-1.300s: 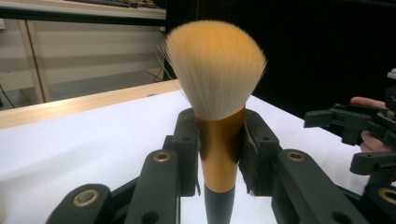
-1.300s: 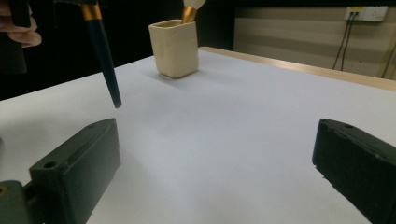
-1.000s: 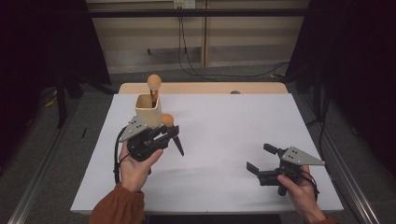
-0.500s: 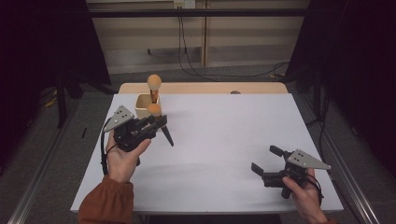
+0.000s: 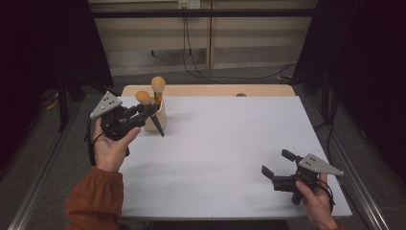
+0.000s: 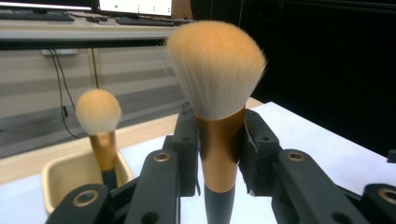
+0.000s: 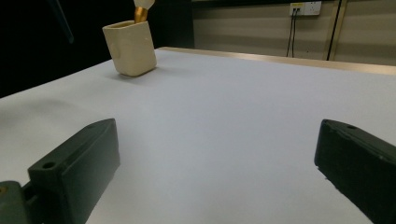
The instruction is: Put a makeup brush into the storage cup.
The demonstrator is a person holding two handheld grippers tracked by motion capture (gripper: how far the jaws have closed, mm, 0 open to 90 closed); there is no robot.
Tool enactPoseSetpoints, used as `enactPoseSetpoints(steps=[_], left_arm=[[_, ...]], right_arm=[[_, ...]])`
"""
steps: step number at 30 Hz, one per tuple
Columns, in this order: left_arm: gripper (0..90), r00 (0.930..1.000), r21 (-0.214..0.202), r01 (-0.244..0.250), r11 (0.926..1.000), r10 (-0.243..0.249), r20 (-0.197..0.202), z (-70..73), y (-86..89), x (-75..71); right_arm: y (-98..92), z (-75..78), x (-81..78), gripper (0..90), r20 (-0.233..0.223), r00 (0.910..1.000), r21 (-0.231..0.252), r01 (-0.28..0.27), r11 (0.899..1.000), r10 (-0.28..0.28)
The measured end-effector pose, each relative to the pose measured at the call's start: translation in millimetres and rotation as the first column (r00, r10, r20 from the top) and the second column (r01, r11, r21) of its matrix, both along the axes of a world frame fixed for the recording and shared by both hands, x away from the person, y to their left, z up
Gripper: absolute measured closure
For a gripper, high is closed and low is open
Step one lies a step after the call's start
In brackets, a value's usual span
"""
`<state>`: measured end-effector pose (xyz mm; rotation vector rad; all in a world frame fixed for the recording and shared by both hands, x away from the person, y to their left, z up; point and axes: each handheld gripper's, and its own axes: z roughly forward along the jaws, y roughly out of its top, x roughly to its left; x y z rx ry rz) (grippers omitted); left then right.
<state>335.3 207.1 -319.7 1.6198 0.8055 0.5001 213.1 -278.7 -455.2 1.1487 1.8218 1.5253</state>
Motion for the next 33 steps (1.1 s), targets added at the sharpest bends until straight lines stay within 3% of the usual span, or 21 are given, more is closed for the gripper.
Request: enactPoseSetpoints(steps=[11,16,19,24,30,33], left_arm=[[70.5,0.9988,-0.023,-0.019,0.9995,0.02,0.044,30.3,13.7,7.7],[70.5,0.9971,0.004,-0.023,0.9997,0.023,0.072,42.7,16.7,15.7],[70.5,0.9976,0.02,-0.035,0.9992,0.034,0.06,45.5,16.8,24.1],[70.5,0.9969,0.004,-0.049,0.9988,0.048,0.062,49.9,18.8,34.5],[70.4,0.9928,-0.025,-0.066,0.9975,0.068,0.099,52.9,21.7,40.5],[70.4,0.992,-0.02,-0.08,0.9966,0.082,0.096,50.1,22.2,46.3]], right_arm=[[-0.1,-0.7,-3.6,0.0,0.022,0.9996,-0.017,-0.018,1.0,0.018],[-1.3,-1.3,-5.0,0.0,0.025,0.9994,-0.009,-0.023,1.0,0.023],[-2.3,-1.3,-5.5,0.0,0.031,0.9994,-0.01,-0.017,1.0,0.017],[-2.3,-2.0,-6.7,0.0,0.03,0.9994,-0.012,-0.019,1.0,0.019],[-1.7,-2.8,-7.9,0.0,0.034,0.9989,-0.021,-0.031,0.999,0.032],[-1.4,-3.1,-7.8,0.0,0.036,0.9988,-0.022,-0.033,0.999,0.034]])
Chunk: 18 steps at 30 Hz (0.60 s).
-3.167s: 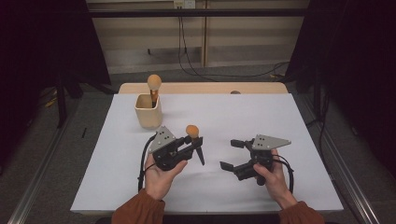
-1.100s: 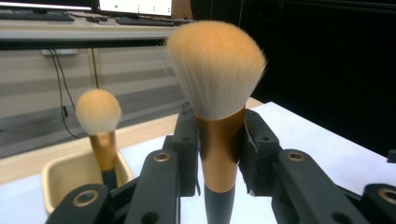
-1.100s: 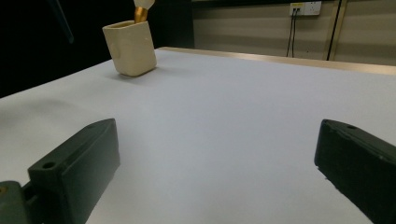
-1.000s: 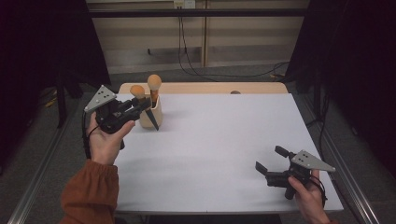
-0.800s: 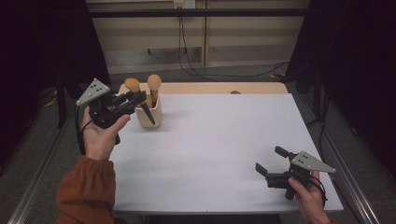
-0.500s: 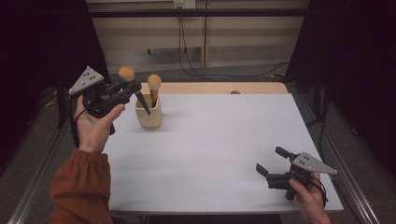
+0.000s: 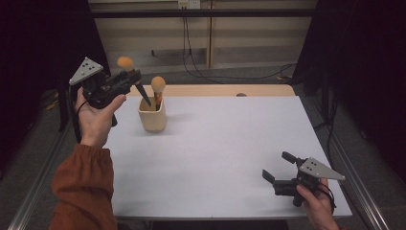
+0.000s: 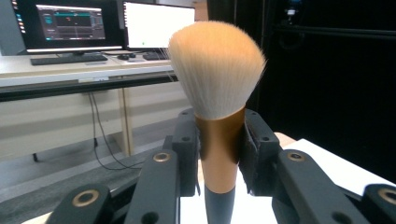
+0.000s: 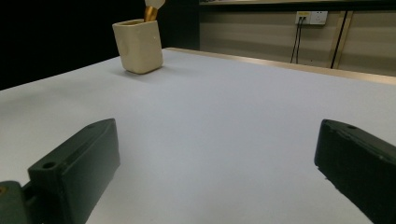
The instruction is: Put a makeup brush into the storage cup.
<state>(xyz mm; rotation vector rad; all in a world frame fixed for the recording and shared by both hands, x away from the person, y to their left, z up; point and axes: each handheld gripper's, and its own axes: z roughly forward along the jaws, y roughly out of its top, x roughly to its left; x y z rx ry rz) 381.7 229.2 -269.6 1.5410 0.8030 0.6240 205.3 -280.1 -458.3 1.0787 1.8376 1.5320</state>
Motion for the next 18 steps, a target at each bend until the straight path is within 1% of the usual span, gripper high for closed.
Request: enactPoseSetpoints(steps=[2,4,7,9,11,13,14,15,18], left_arm=[[70.5,0.9999,0.003,-0.016,0.9999,0.016,-0.003,-2.5,0.1,5.0],[70.4,0.9999,-0.002,-0.014,0.9999,0.014,-0.007,-5.1,0.3,10.5],[70.4,0.9999,0.025,-0.014,0.9996,0.014,-0.005,-9.2,-1.1,18.0],[70.4,0.9998,0.032,-0.017,0.9993,0.017,-0.011,-12.0,-1.8,22.8],[70.5,0.9993,0.02,-0.03,0.9994,0.03,-0.022,-16.2,-2.7,27.2],[70.4,0.9989,0.027,-0.039,0.9989,0.04,-0.023,-20.9,-4.9,31.5],[70.5,0.9988,0.024,-0.04,0.9989,0.041,-0.027,-22.8,-6.2,33.6],[70.5,0.9988,0.019,-0.038,0.9991,0.038,-0.032,-24.1,-6.8,35.4],[70.4,0.9984,0.018,-0.048,0.9987,0.048,-0.029,-25.9,-8.1,40.1]], right_arm=[[0.2,0.1,0.0,0.0,0.002,1.0,-0.003,0.002,1.0,-0.002],[0.2,0.3,0.0,0.0,0.005,1.0,-0.002,0.001,1.0,-0.001],[0.6,0.1,0.5,0.0,0.006,1.0,-0.002,-0.002,1.0,0.002],[0.7,-0.4,0.7,0.0,0.004,1.0,-0.005,-0.004,1.0,0.004],[0.7,-0.6,0.7,0.0,0.005,1.0,-0.005,-0.005,1.0,0.005],[0.9,-0.8,0.5,0.0,0.004,1.0,-0.007,-0.006,1.0,0.006],[1.2,-1.0,0.3,0.0,0.003,1.0,-0.004,-0.006,1.0,0.006],[1.3,-1.2,0.1,0.0,0.004,1.0,-0.005,-0.008,1.0,0.008],[1.5,-1.5,0.0,0.0,0.004,0.9999,-0.007,-0.01,1.0,0.01]])
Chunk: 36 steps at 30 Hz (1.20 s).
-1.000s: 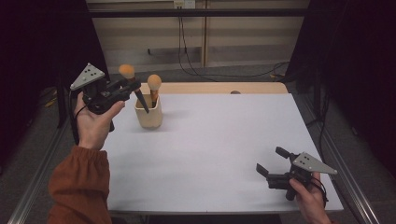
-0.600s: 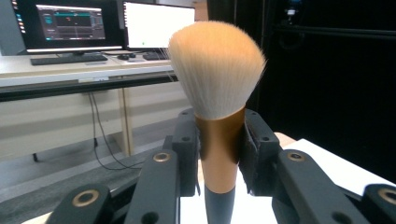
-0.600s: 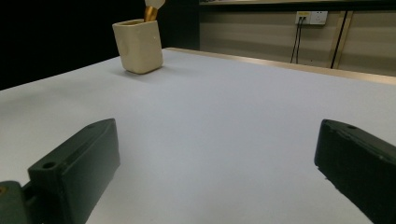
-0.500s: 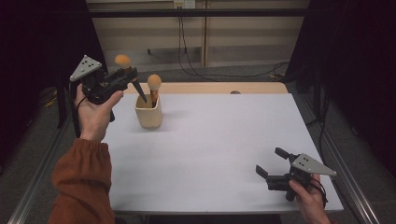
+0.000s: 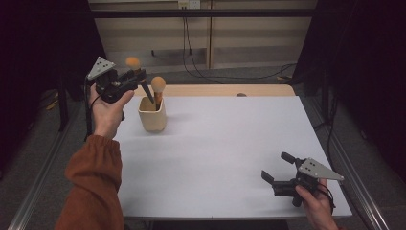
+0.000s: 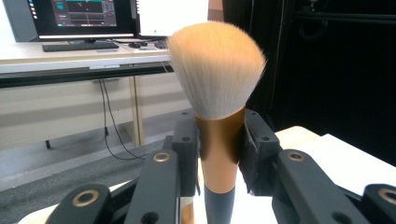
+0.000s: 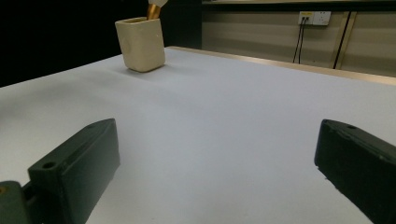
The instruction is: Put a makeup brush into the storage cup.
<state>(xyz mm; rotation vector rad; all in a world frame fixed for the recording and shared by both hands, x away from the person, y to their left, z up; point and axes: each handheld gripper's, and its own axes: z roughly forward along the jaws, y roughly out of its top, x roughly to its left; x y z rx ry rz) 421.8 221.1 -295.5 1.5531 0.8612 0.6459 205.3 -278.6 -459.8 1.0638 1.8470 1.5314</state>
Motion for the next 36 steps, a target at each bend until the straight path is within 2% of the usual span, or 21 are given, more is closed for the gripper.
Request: enactPoseSetpoints(steps=[2,6,9,18,31,36], left_arm=[[70.4,0.9999,0.013,-0.013,0.9998,0.013,0.001,-1.1,0.7,2.7],[70.4,0.9994,0.006,-0.032,0.9995,0.032,-0.013,-5.7,5.6,6.7],[70.5,0.9993,0.021,-0.033,0.9992,0.034,-0.015,-9.8,4.9,7.8],[70.4,0.9987,0.016,-0.042,0.999,0.043,-0.029,-18.7,6.2,10.6],[70.4,0.9975,0.037,-0.046,0.9983,0.048,-0.052,-38.5,5.7,15.2],[70.3,0.996,0.056,-0.053,0.997,0.057,-0.068,-42.9,9.9,18.2]], right_arm=[[-0.4,0.2,-0.2,0.0,0.0,1.0,0.002,0.0,1.0,0.0],[-1.5,0.0,-0.3,0.0,-0.003,1.0,0.004,0.0,1.0,0.0],[-1.1,-0.2,-0.3,0.0,-0.006,1.0,0.003,-0.002,1.0,0.002],[-0.1,-0.6,-0.8,0.0,-0.006,0.9999,-0.006,-0.009,1.0,0.009],[-1.2,-0.6,-0.9,0.0,-0.007,0.9999,-0.002,-0.008,1.0,0.008],[-1.3,-1.1,-0.7,0.0,-0.012,0.9999,0.002,-0.005,1.0,0.005]])
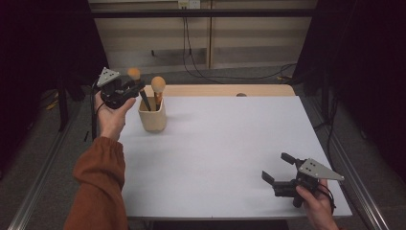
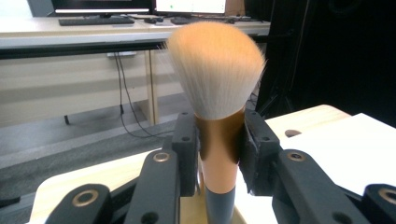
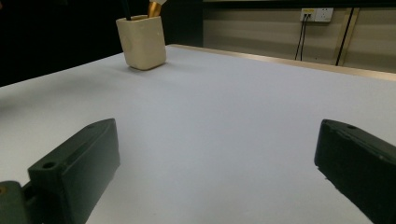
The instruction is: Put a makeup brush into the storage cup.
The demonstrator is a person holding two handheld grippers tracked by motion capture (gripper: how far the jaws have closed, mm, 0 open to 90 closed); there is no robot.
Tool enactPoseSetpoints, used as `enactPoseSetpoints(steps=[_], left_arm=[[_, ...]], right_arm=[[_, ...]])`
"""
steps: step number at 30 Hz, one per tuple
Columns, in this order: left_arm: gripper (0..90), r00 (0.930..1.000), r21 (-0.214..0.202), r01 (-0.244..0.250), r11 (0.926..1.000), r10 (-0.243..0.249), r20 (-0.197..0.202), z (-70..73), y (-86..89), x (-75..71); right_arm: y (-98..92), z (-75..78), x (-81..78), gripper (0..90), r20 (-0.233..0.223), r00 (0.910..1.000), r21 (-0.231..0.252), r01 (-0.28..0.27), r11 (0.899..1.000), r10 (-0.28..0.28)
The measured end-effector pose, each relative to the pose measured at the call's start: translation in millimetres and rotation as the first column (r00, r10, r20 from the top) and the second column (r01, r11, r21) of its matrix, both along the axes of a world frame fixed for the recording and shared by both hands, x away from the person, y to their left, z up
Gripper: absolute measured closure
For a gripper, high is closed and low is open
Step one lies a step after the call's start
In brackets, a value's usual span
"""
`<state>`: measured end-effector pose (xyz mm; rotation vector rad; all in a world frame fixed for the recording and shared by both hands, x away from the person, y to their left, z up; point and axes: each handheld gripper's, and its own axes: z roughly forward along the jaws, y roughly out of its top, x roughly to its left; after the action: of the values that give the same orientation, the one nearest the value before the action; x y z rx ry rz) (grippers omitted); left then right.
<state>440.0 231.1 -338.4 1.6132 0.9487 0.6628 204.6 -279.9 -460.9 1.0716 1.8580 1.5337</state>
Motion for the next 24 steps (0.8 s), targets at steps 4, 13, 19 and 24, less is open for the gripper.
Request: enactPoseSetpoints(steps=[4,13,19,24], left_arm=[[70.3,1.0,0.001,-0.002,1.0,0.002,-0.005,-4.6,1.1,0.1],[70.2,0.9988,0.009,-0.013,0.9999,0.014,-0.048,-21.1,7.1,1.1],[70.0,0.9987,0.013,-0.013,0.9998,0.013,-0.05,-25.6,3.3,2.3],[70.2,0.9981,0.016,-0.018,0.9997,0.019,-0.058,-31.5,0.9,2.9]], right_arm=[[-0.3,0.4,-0.1,0.0,0.006,1.0,0.0,0.002,1.0,-0.002],[-1.7,0.4,0.1,0.0,0.017,0.9998,-0.006,0.014,1.0,-0.013],[-1.5,0.0,0.3,0.0,0.022,0.9996,-0.011,0.019,1.0,-0.018],[-1.6,-0.3,0.1,0.0,0.022,0.9995,-0.014,0.022,1.0,-0.022]])
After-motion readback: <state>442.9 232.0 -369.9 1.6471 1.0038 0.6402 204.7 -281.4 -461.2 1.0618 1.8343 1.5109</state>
